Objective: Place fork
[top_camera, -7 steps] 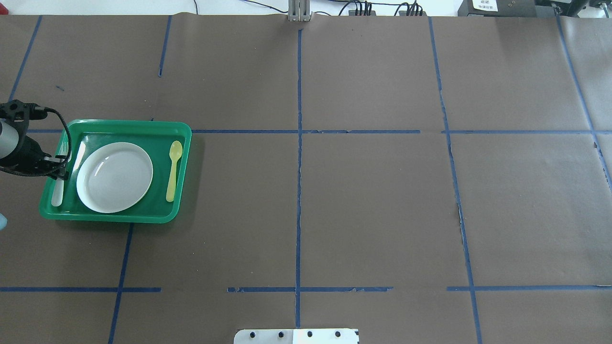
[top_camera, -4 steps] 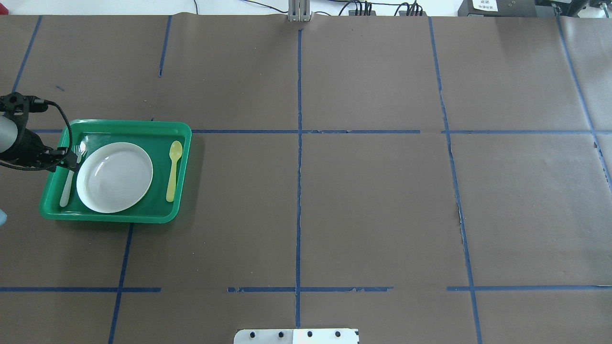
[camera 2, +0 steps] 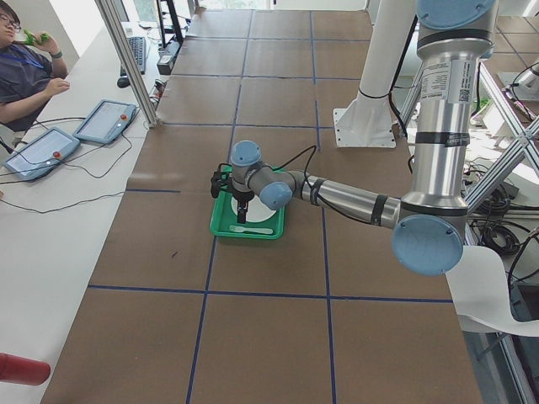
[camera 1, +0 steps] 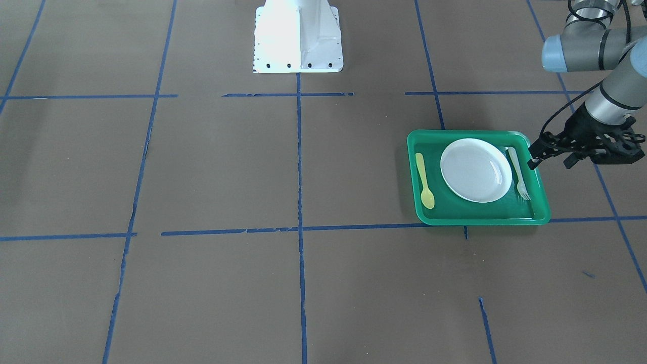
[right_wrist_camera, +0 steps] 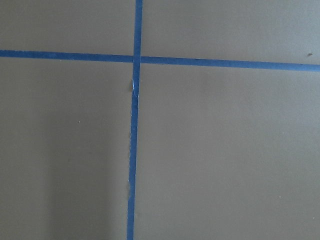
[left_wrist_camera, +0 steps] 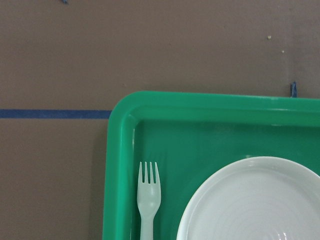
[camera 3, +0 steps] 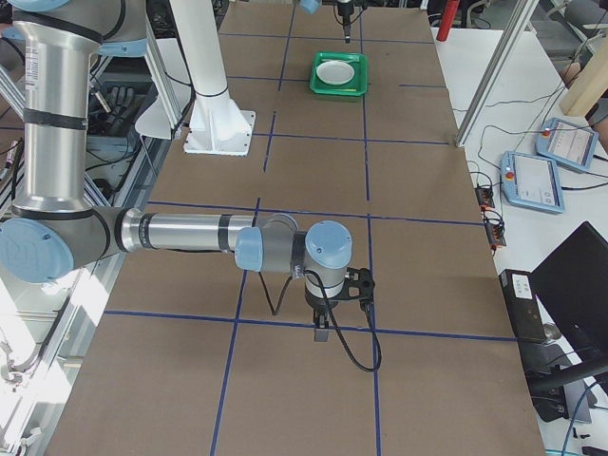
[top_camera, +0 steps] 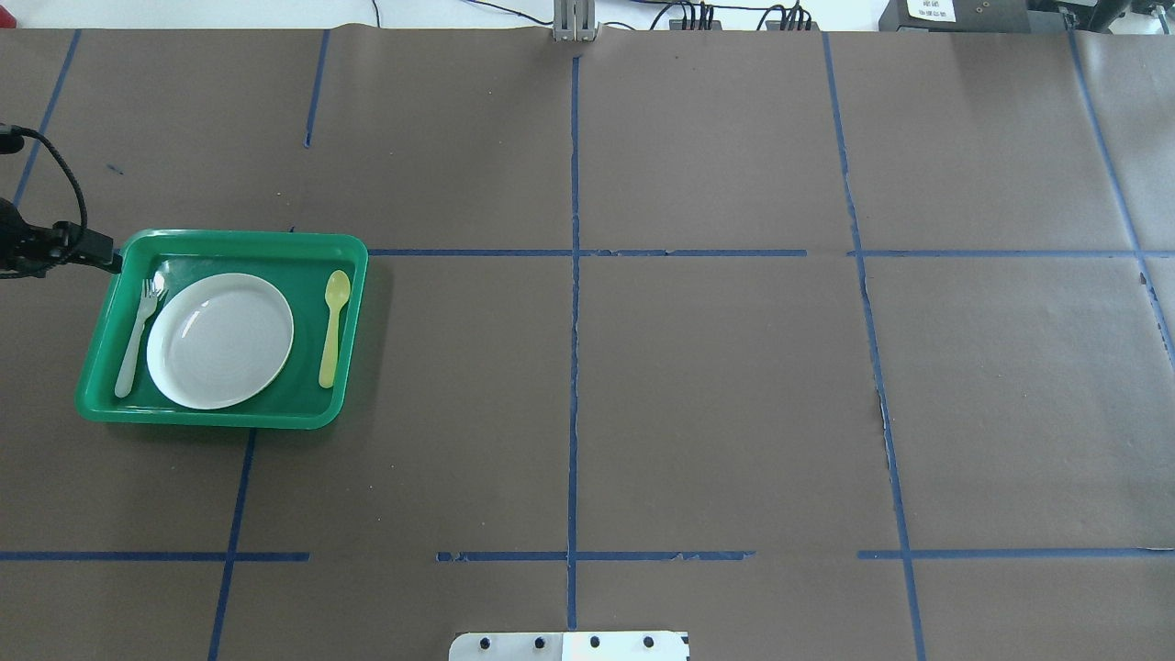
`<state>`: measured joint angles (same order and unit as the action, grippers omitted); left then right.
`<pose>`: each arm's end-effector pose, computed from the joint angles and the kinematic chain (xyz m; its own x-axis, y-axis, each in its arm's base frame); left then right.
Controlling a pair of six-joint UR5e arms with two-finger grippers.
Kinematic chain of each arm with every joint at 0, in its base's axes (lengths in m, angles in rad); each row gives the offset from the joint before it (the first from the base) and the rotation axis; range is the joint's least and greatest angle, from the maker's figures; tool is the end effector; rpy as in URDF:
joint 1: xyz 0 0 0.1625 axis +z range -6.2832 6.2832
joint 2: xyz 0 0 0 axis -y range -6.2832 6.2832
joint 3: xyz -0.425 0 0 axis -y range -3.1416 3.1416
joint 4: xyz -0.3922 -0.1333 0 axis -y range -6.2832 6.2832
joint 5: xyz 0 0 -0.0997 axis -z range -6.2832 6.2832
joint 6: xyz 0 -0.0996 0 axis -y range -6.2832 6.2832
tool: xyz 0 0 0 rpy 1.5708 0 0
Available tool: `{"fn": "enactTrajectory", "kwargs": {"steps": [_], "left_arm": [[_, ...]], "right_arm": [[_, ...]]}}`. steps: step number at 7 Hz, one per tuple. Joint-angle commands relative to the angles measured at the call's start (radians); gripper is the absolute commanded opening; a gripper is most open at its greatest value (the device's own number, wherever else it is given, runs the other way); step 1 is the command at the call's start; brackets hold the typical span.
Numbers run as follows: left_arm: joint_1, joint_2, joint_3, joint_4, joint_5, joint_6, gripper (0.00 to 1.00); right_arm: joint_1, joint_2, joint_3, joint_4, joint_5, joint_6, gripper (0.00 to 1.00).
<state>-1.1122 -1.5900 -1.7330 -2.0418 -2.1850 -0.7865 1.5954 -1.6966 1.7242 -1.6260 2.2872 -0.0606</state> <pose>0.1633 -0.5022 0.5208 0.6572 -0.0273 -0.7532 0.1606 0.9815 0.1046 0.0786 -0.4345 0.6512 0.7536 -0.0239 0.6569 0.0211 0.9997 0.0122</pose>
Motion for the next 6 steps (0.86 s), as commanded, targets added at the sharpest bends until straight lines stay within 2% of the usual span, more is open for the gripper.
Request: {"fn": "enactTrajectory", "kwargs": {"steps": [1,3,4,6], "left_arm": [[-0.168,0.051,-0.014,0.132,-0.060,0.322,1.00],[-0.351,0.050,-0.014,0.385,-0.064,0.714,1.00],[-0.442,0.044,-0.007,0.488,-0.068,0.831,1.00],[-0.460,0.064,0.001,0.532,-0.169,0.868,1.00]], "right_arm": [[0.000,0.000,0.000,0.000,0.000,-0.001,1.00],[0.000,0.000,0.000,0.000,0.000,-0.001,1.00],[0.000,0.000,0.000,0.000,0.000,0.001,1.00],[0.000,0.000,0.000,0.000,0.000,0.001,1.00]]}}
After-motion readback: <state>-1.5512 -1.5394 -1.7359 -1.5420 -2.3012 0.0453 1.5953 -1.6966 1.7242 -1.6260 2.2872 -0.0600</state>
